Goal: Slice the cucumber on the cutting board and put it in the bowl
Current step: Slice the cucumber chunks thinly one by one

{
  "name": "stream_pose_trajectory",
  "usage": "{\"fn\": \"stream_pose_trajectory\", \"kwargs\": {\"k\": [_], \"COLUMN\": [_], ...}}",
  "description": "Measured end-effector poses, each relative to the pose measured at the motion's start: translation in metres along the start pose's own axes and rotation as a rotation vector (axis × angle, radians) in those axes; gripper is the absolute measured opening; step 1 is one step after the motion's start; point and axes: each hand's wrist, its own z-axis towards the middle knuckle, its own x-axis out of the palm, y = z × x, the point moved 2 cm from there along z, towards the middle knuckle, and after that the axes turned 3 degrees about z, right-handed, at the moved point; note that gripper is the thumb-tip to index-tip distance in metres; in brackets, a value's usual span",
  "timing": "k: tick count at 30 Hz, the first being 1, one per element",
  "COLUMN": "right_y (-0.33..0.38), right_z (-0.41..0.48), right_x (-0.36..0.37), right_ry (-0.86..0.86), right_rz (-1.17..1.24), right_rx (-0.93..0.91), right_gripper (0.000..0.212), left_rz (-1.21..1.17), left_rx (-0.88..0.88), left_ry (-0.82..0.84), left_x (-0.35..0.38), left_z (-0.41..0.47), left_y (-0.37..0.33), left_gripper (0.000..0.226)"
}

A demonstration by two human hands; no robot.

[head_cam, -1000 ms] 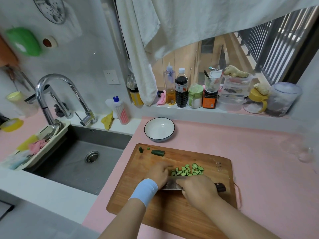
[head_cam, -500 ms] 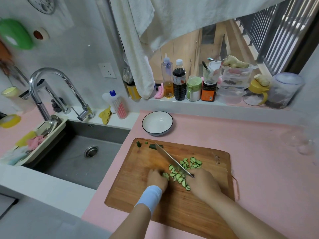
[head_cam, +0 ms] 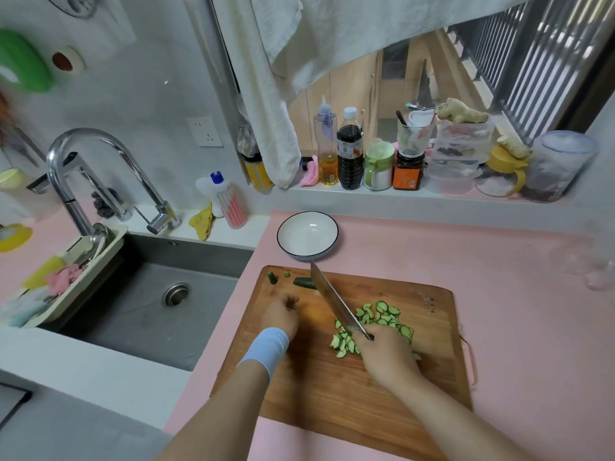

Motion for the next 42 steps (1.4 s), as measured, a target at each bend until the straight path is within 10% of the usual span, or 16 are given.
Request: {"fn": "stream_pose_trajectory", "kwargs": {"k": [11,42], "right_y": [0.027,0.021], "right_z": [0.019,-0.033], "right_x": [0.039,0.074], "right_ry": [-0.126,-0.068], "right_rz": [0.046,-0.415], "right_rx": [0.093,-0.049], "right_gripper": [0.035,0.036], "left_rz": [0.608,0.065], "left_rx": [0.459,0.796], "left_ry": [0.239,-0.156], "left_x": [0.026,0.037], "left_z": [0.097,-0.021], "left_y": [-0.017,0.070], "left_gripper": [0.049,0.016]}}
